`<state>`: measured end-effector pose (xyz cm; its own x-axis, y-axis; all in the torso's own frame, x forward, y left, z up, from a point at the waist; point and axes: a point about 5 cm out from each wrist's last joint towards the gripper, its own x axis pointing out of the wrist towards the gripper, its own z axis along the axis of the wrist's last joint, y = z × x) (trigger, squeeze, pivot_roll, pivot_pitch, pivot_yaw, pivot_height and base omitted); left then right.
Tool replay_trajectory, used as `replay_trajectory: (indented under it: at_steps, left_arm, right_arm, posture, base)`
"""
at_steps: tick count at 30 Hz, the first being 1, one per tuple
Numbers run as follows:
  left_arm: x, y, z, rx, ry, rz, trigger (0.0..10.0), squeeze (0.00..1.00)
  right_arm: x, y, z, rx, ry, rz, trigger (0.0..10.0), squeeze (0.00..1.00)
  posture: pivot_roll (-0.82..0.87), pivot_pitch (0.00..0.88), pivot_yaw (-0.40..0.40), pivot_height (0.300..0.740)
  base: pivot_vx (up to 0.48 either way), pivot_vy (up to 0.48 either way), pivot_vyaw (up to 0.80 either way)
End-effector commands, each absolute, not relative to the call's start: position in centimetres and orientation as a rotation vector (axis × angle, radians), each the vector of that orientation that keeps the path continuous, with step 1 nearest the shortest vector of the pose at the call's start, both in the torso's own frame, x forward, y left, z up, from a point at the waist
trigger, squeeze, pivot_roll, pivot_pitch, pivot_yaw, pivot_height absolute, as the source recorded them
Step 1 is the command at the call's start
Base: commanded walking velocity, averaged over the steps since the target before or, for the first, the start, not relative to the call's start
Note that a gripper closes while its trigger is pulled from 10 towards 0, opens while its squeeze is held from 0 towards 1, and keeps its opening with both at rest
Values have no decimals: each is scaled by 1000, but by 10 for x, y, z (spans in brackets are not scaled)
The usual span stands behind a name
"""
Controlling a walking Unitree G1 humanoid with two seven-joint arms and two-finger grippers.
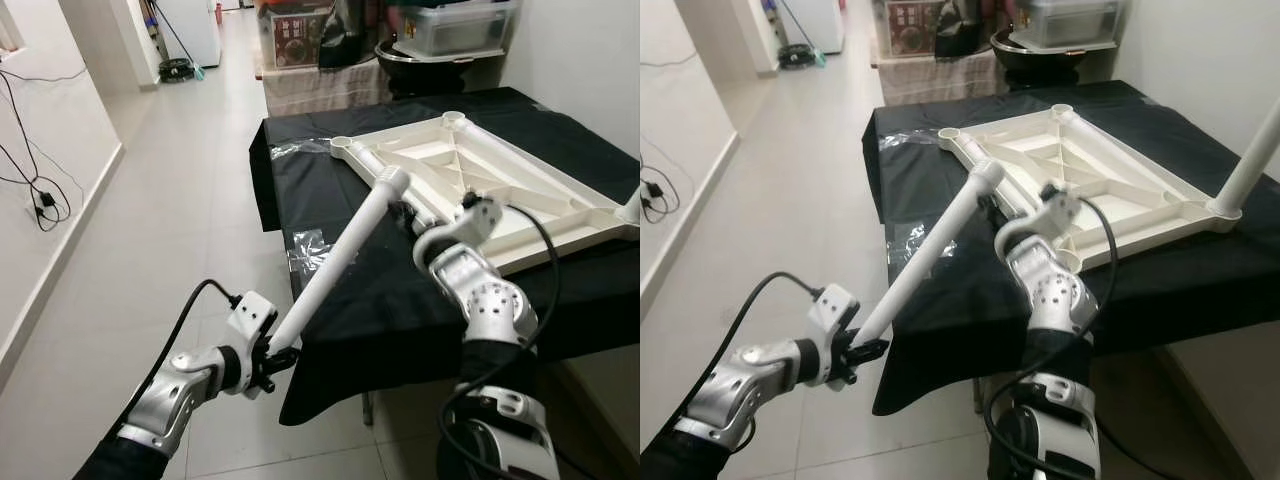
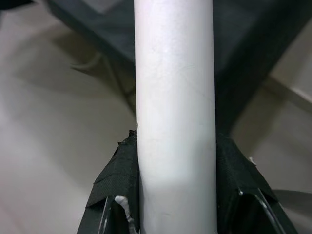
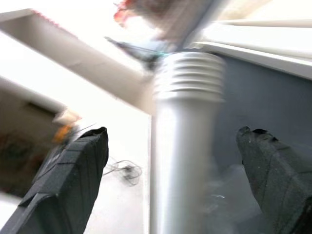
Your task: Building children table
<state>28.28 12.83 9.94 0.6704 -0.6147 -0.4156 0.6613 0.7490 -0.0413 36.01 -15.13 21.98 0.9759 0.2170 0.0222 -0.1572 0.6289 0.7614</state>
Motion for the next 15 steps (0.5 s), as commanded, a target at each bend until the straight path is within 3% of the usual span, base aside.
replay_trajectory:
  at_steps: [1,4,6,8,9,10,12,13,15]
  left_arm:
    - [285,141,108,166,363,-659,10000,0]
    - [286,146,111,173,356,-628,10000,0]
    - [288,159,122,221,343,-610,10000,0]
    - [286,166,133,278,324,-647,10000,0]
    - [285,169,140,320,314,-687,10000,0]
    - [285,169,140,320,314,-687,10000,0]
    - [281,177,152,417,313,-765,10000,0]
    - [281,177,152,417,313,-765,10000,0]
    - [279,184,158,484,324,-820,10000,0]
  right_arm:
    - [355,-147,228,755,26,323,10000,0]
    - [354,-150,230,663,3,328,10000,0]
    - [354,-169,236,154,-137,227,10000,0]
    - [352,-179,240,-196,-235,220,10000,0]
    - [352,-184,243,-317,-267,235,10000,0]
    - [352,-184,243,-317,-267,235,10000,0]
    - [351,-188,255,-576,-356,286,10000,0]
    - [351,-188,255,-576,-356,286,10000,0]
    - [350,-184,263,-740,-417,341,10000,0]
  posture:
    - [58,0,-17,740]
    - [58,0,-17,740]
    - [58,0,-17,740]
    - [60,0,-22,740]
    - [61,0,-23,740]
    - [61,0,-23,740]
    - [58,0,-23,740]
    - [58,0,-23,740]
    - [55,0,-20,740]
  base:
    - [0,0,0]
    - [0,0,0]
    - [0,0,0]
    - [0,0,0]
    - [0,0,0]
    - [0,0,0]
    - [0,0,0]
    - [0,0,0]
    - [0,0,0]
